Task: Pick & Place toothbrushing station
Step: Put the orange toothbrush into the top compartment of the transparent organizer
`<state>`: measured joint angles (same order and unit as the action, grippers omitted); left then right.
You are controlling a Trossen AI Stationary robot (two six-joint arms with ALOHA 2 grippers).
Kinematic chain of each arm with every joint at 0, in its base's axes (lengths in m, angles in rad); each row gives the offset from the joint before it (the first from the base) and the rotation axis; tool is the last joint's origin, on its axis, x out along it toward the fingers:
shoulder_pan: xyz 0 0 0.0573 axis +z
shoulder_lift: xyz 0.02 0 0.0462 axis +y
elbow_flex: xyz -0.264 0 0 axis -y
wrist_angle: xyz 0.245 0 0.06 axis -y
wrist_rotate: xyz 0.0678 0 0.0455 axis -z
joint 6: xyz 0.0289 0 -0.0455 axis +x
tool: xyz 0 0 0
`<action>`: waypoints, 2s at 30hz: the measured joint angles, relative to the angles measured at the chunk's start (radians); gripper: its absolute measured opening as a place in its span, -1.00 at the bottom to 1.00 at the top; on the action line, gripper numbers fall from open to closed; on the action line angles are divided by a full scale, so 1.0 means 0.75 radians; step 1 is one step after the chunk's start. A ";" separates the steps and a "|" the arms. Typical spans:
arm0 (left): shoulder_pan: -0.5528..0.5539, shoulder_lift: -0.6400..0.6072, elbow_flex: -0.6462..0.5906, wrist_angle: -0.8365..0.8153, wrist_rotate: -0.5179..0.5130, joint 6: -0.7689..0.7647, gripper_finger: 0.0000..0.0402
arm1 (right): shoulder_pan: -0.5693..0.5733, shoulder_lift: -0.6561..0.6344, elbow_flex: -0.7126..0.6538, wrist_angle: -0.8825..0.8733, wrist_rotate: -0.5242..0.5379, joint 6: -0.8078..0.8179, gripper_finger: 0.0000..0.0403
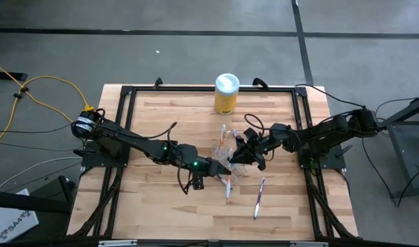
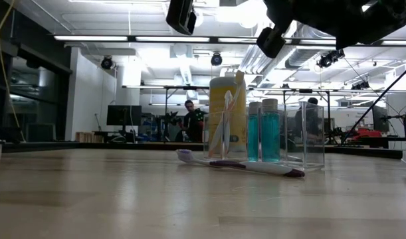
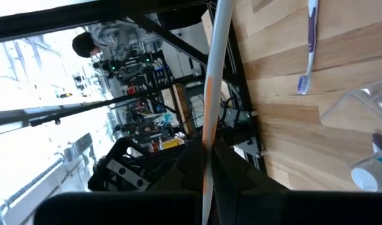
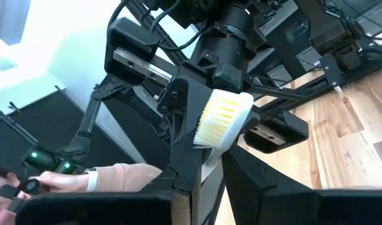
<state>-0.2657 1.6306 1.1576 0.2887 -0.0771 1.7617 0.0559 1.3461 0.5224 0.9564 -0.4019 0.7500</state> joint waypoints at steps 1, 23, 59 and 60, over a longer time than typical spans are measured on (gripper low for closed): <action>0.000 0.000 0.000 -0.001 0.000 0.010 -0.98 | 0.000 0.000 0.000 0.003 -0.001 0.012 -0.74; -0.037 0.003 -0.003 0.000 -0.002 0.019 -0.68 | 0.007 -0.002 0.001 0.008 -0.036 0.058 -0.98; -0.448 0.004 -0.003 0.016 -1.022 -0.589 -0.71 | -0.134 -0.002 0.204 -0.637 0.097 -0.493 -0.98; -0.450 0.004 -0.003 0.016 -1.035 -0.602 -0.71 | -0.121 -0.002 0.247 -0.730 0.143 -0.546 -0.98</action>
<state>-0.6035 1.6333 1.1556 0.3004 -0.8531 1.3100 -0.0352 1.3445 0.7079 0.4086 -0.2949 0.3408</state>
